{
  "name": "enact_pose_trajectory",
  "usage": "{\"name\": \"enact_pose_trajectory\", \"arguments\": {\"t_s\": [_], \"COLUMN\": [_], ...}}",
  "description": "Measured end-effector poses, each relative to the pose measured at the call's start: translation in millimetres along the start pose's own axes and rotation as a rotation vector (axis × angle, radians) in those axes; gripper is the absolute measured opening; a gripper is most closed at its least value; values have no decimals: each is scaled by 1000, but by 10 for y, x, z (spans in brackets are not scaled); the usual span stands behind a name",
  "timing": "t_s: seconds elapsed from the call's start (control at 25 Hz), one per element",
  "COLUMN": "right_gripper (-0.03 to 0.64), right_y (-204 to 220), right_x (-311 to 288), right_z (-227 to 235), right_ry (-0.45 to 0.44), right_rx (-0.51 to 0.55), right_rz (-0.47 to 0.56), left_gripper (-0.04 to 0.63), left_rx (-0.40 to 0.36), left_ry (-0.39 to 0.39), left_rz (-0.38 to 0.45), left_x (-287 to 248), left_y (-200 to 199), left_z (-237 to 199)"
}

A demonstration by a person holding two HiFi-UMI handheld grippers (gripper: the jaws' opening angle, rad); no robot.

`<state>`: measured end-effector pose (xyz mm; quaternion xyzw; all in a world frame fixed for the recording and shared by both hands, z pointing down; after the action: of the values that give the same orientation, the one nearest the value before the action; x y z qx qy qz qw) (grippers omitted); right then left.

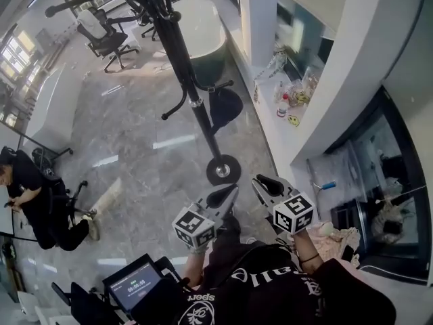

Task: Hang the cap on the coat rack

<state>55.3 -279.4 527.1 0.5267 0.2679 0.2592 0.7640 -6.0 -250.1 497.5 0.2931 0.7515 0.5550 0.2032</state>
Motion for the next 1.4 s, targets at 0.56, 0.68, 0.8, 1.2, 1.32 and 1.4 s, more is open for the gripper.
{"name": "enact_pose_trajectory", "arguments": {"t_s": [0.56, 0.68, 0.8, 1.2, 1.32, 1.4], "right_gripper": [32, 32, 32, 31, 31, 31], "right_y": [385, 493, 592, 701, 715, 764], "right_x": [634, 677, 723, 624, 601, 632], "right_z": [-457, -595, -701, -1263, -1575, -1792], "right_ry": [-63, -83, -98, -63, -50, -32], "right_rx": [-63, -76, -81, -76, -69, -66], "right_rz": [-24, -42, -58, -45, -26, -15], "left_gripper": [5, 5, 5, 5, 5, 5], "left_rx": [-3, -7, -5, -48, -48, -46], "left_ry": [-77, -97, -102, -86, -85, -81], "left_rz": [-39, -59, -70, -42, -29, -29], "left_x": [621, 737, 809, 1506, 1869, 2133], "left_y": [288, 314, 370, 379, 343, 351], "left_z": [797, 832, 858, 853, 857, 877]}}
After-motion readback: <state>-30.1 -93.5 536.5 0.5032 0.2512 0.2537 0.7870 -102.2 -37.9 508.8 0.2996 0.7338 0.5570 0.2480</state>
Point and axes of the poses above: the fingertips, and each gripper's own axes: x backward along the fingers, z to its right, y out of its underside, the point moved 1 cm from there along x, backward along the fingers, and after that the axes turned 8 degrees about z, right-handed, at the moved point
